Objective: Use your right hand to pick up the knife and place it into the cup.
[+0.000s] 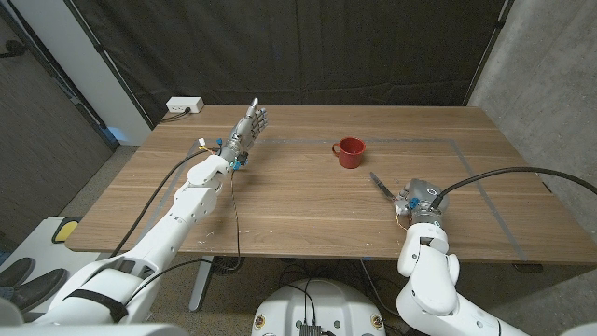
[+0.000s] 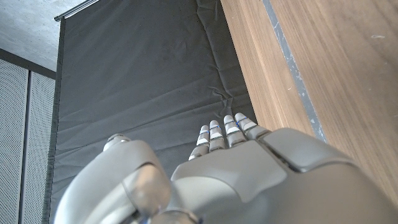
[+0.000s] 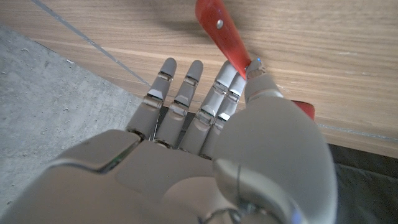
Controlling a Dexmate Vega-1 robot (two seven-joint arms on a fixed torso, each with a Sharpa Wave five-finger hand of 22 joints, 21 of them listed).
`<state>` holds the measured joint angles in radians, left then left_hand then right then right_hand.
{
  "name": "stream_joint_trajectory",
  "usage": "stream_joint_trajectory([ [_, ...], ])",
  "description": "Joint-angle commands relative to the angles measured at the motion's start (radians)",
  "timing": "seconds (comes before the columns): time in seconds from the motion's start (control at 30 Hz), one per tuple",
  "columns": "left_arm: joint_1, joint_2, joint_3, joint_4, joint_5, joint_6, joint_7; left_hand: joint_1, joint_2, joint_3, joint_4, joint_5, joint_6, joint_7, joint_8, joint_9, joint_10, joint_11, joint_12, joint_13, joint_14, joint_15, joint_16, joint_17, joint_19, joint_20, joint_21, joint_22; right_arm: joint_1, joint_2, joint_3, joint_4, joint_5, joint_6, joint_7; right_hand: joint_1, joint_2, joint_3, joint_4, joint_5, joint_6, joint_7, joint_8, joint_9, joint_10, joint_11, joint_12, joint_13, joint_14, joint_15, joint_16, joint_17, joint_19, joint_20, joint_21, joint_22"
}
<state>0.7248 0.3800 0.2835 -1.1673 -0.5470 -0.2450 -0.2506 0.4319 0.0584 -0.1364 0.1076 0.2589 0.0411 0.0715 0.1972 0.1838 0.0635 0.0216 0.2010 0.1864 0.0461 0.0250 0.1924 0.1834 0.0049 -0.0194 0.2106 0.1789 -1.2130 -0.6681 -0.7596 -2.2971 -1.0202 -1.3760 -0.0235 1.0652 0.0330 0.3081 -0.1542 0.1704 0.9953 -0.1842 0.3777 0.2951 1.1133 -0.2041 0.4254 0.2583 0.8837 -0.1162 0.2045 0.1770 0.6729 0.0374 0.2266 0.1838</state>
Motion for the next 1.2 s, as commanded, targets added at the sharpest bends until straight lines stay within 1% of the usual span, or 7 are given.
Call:
stream_joint_trajectory([
  [0.03, 0.007, 0.003, -0.003, -0.012, 0.002, 0.000, 0.009, 0.012, -0.001, -0.007, 0.001, -0.002, -0.001, -0.006, -0.001, 0.003, -0.001, -0.005, -0.001, 0.002, -0.002, 0.002, -0.002, 0.002, -0.006, 0.002, -0.001, 0.005, -0.093, 0.049, 0.161, -0.045, 0.221, 0.116, -0.236, 0.042, 0.047, 0.004, 0.007, 0.004, 0.012, -0.012, 0.002, 0.006, 0.006, -0.006, 0.007, 0.004, 0.014, -0.084, -0.002, -0.001, 0.004, 0.005, -0.001, 0.004],
  [0.17, 0.010, 0.006, -0.003, -0.020, 0.004, 0.004, 0.012, 0.012, 0.000, -0.007, 0.001, -0.003, -0.001, -0.005, -0.001, 0.003, -0.001, -0.004, -0.001, 0.002, -0.002, 0.003, -0.002, 0.002, -0.006, 0.002, -0.002, 0.005, -0.109, 0.053, 0.204, -0.048, 0.290, 0.173, -0.303, 0.041, 0.047, 0.004, 0.007, 0.004, 0.012, -0.013, 0.002, 0.006, 0.005, -0.004, 0.007, 0.006, 0.014, -0.084, -0.003, -0.001, 0.003, 0.006, -0.002, 0.004],
  [0.4, 0.015, 0.011, -0.004, -0.032, 0.004, 0.010, 0.017, 0.013, 0.000, -0.008, 0.001, -0.003, -0.002, -0.006, -0.001, 0.003, -0.002, -0.004, -0.001, 0.002, -0.003, 0.002, -0.002, 0.002, -0.006, 0.002, -0.002, 0.005, -0.085, 0.031, 0.218, -0.044, 0.352, 0.217, -0.367, 0.041, 0.047, 0.005, 0.008, 0.004, 0.011, -0.013, 0.001, 0.006, 0.003, -0.005, 0.007, 0.009, 0.014, -0.084, -0.006, -0.001, 0.003, 0.007, -0.002, 0.004],
  [0.73, 0.026, 0.016, -0.010, -0.045, 0.002, 0.010, 0.025, 0.013, 0.001, -0.010, 0.001, -0.003, -0.002, -0.006, -0.001, 0.003, -0.001, -0.004, -0.001, 0.002, -0.003, 0.002, -0.002, 0.002, -0.006, 0.001, -0.002, 0.005, -0.007, -0.013, 0.210, -0.019, 0.428, 0.253, -0.372, 0.041, 0.047, 0.006, 0.009, 0.004, 0.011, -0.014, 0.002, 0.007, 0.002, -0.005, 0.008, 0.015, 0.016, -0.084, -0.009, -0.001, 0.007, 0.010, -0.002, 0.005],
  [0.8, 0.029, 0.018, -0.011, -0.049, 0.002, 0.008, 0.026, 0.013, 0.001, -0.010, 0.001, -0.003, -0.001, -0.005, -0.001, 0.003, -0.001, -0.003, -0.001, 0.002, -0.003, 0.002, -0.002, 0.002, -0.006, 0.001, -0.002, 0.005, 0.004, -0.022, 0.213, -0.009, 0.443, 0.277, -0.377, 0.040, 0.048, 0.006, 0.009, 0.004, 0.012, -0.016, 0.002, 0.006, 0.003, -0.006, 0.008, 0.016, 0.016, -0.084, -0.009, -0.001, 0.008, 0.011, -0.002, 0.005],
  [1.07, 0.031, 0.022, -0.009, -0.057, 0.004, 0.008, 0.022, 0.014, 0.002, -0.011, 0.001, -0.004, -0.002, -0.005, -0.001, 0.003, -0.002, -0.004, -0.001, 0.002, -0.003, 0.003, -0.002, 0.002, -0.006, 0.001, -0.003, 0.005, 0.052, -0.022, 0.226, 0.043, 0.501, 0.387, -0.404, 0.039, 0.048, 0.006, 0.010, 0.004, 0.013, -0.018, 0.001, 0.005, 0.004, -0.005, 0.009, 0.020, 0.017, -0.085, -0.011, 0.000, 0.006, 0.014, -0.003, 0.005],
  [1.2, 0.034, 0.024, -0.009, -0.066, 0.005, 0.011, 0.023, 0.014, 0.002, -0.012, 0.001, -0.004, -0.002, -0.005, -0.001, 0.003, -0.002, -0.004, -0.001, 0.002, -0.004, 0.003, -0.003, 0.002, -0.006, 0.001, -0.003, 0.005, 0.083, -0.026, 0.225, 0.066, 0.518, 0.423, -0.401, 0.038, 0.048, 0.006, 0.011, 0.004, 0.013, -0.019, 0.001, 0.005, 0.005, -0.005, 0.010, 0.022, 0.018, -0.084, -0.011, 0.000, 0.006, 0.015, -0.003, 0.005],
])
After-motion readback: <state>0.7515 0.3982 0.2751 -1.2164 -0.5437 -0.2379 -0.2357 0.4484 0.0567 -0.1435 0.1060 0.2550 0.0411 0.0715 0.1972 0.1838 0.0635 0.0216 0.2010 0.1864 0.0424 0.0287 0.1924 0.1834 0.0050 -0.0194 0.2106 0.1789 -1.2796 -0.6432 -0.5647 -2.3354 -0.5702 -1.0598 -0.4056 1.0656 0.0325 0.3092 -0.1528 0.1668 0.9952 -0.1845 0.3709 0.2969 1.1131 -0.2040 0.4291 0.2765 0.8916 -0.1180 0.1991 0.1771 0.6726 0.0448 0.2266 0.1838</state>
